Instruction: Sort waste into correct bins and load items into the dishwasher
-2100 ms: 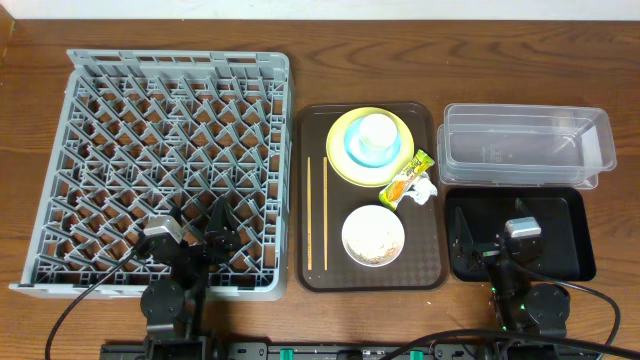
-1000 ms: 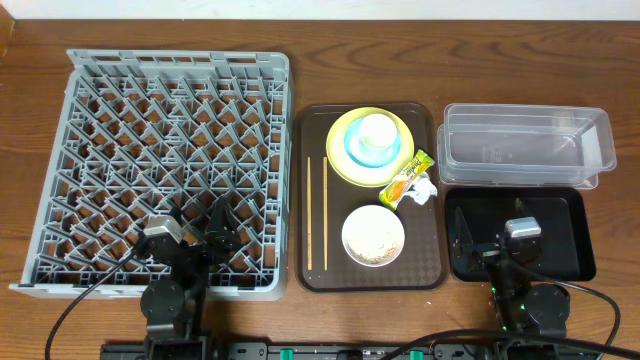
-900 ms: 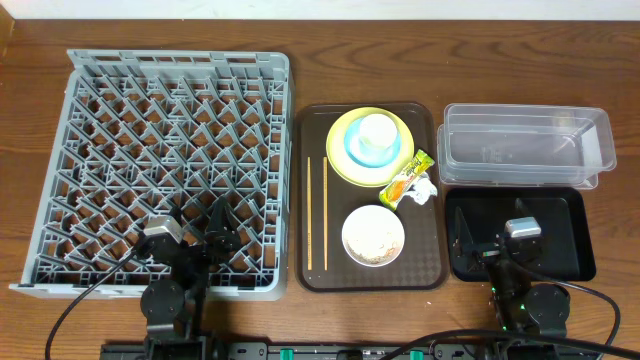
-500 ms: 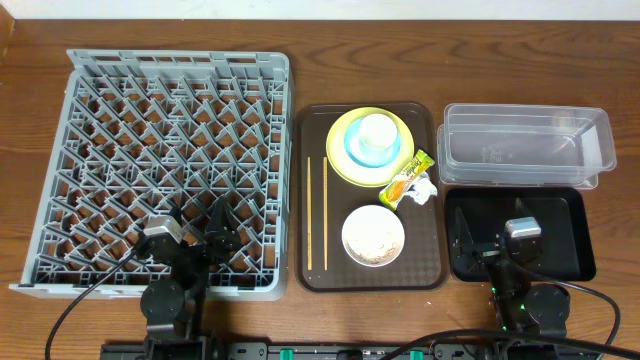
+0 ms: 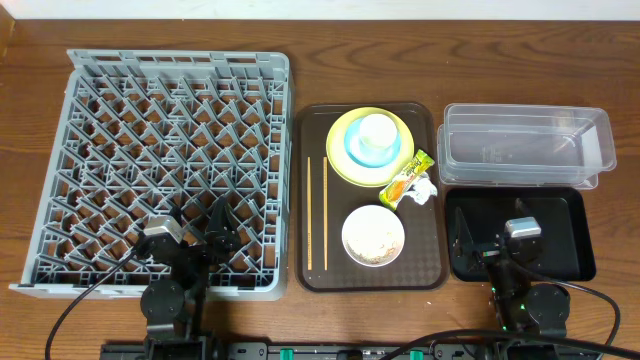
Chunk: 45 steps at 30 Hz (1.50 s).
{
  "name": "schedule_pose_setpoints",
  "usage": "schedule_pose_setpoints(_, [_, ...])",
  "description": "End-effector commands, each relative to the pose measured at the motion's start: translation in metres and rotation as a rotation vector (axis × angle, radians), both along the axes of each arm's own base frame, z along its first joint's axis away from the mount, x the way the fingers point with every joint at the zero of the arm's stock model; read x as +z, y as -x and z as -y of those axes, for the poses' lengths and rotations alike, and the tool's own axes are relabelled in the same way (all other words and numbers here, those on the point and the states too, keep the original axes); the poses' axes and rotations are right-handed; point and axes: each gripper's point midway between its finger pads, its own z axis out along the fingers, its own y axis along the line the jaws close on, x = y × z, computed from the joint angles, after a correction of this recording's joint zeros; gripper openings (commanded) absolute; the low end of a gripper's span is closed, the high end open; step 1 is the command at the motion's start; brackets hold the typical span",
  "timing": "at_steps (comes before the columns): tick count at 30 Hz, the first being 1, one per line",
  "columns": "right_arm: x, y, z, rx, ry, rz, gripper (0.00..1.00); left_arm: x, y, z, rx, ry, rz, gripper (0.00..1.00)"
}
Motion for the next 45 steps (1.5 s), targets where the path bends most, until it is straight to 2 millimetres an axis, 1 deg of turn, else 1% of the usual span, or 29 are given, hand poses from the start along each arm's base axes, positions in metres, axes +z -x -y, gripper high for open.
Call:
schedule_pose_setpoints(1, [-0.001, 0.000, 0.003, -0.016, -0.010, -0.005, 0.99, -0.015, 0.001, -0.001, 0.000, -0.021, -0.046, 0.97])
schedule_pose_setpoints(13, [-0.001, 0.000, 0.003, -0.016, -0.010, -0.005, 0.99, -0.015, 0.001, -0.001, 0.000, -0.021, -0.046, 0.97])
schedule_pose_setpoints(17, [-0.001, 0.000, 0.003, -0.016, -0.010, -0.005, 0.99, -0.006, 0.000, -0.003, 0.011, -0.024, -0.007, 0.97])
schedule_pose_setpoints(23, [-0.001, 0.000, 0.003, -0.016, -0.010, -0.006, 0.99, -0.010, 0.000, -0.001, 0.003, -0.023, -0.025, 0.97])
schedule_pose_setpoints(25, [-0.001, 0.000, 0.003, -0.016, -0.009, -0.006, 0.99, -0.001, -0.001, 0.001, -0.012, -0.020, 0.010, 0.97])
schedule_pose_setpoints(28, [-0.001, 0.000, 0.003, -0.016, -0.010, -0.005, 0.99, 0.014, 0.000, 0.019, -0.114, -0.016, 0.068, 0.97])
schedule_pose_setpoints(31, [-0.001, 0.000, 0.003, -0.016, -0.009, -0.006, 0.99, 0.031, 0.005, 0.034, -0.205, -0.013, 0.096, 0.97])
schedule_pose_setpoints(34, [-0.001, 0.000, 0.003, -0.016, -0.009, -0.006, 0.99, 0.048, 0.011, 0.042, -0.248, 0.013, 0.088, 0.97])
schedule_pose_setpoints(35, [-0.001, 0.000, 0.003, -0.016, -0.009, -0.006, 0.99, 0.058, 0.014, 0.045, -0.264, 0.015, 0.081, 0.97])
schedule_pose_setpoints(38, [-0.001, 0.000, 0.003, -0.016, -0.009, -0.006, 0.99, 0.084, 0.021, 0.049, -0.289, 0.025, 0.028, 0.97])
schedule_pose_setpoints(41, [-0.001, 0.000, 0.003, -0.016, -0.010, -0.005, 0.99, 0.107, 0.028, 0.057, -0.334, 0.024, -0.071, 0.97])
schedule_pose_setpoints(43, [-0.001, 0.000, 0.003, -0.016, -0.010, -0.005, 0.99, 0.116, 0.033, 0.066, -0.390, 0.048, -0.165, 0.97])
schedule_pose_setpoints(45, [-0.001, 0.000, 0.003, -0.016, -0.009, -0.006, 0.99, 0.125, 0.044, 0.080, -0.476, 0.103, -0.289, 0.97])
